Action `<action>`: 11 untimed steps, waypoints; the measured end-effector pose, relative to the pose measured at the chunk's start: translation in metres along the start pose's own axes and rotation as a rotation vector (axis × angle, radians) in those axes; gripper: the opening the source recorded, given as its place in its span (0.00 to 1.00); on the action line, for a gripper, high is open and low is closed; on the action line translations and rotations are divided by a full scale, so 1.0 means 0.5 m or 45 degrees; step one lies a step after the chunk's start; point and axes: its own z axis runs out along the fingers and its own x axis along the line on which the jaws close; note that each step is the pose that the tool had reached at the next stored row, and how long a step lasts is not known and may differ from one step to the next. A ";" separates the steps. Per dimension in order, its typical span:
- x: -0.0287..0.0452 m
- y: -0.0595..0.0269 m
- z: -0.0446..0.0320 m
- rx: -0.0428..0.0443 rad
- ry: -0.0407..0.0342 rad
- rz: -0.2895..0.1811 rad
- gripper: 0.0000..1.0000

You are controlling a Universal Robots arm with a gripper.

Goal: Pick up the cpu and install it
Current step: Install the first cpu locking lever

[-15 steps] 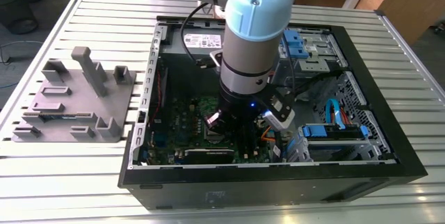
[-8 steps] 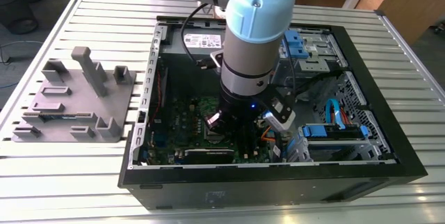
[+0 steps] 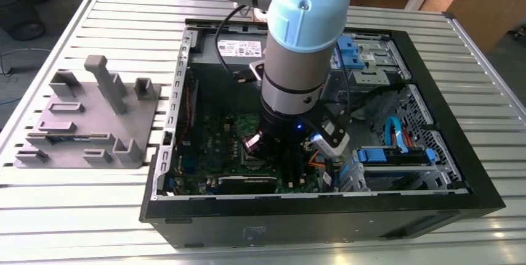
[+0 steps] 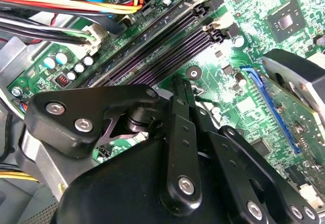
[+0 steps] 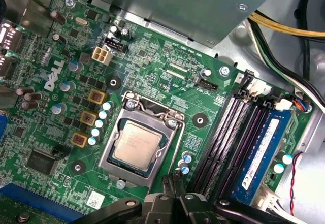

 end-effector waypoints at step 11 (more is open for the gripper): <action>0.002 -0.003 0.001 0.000 0.0009 0.027 0.11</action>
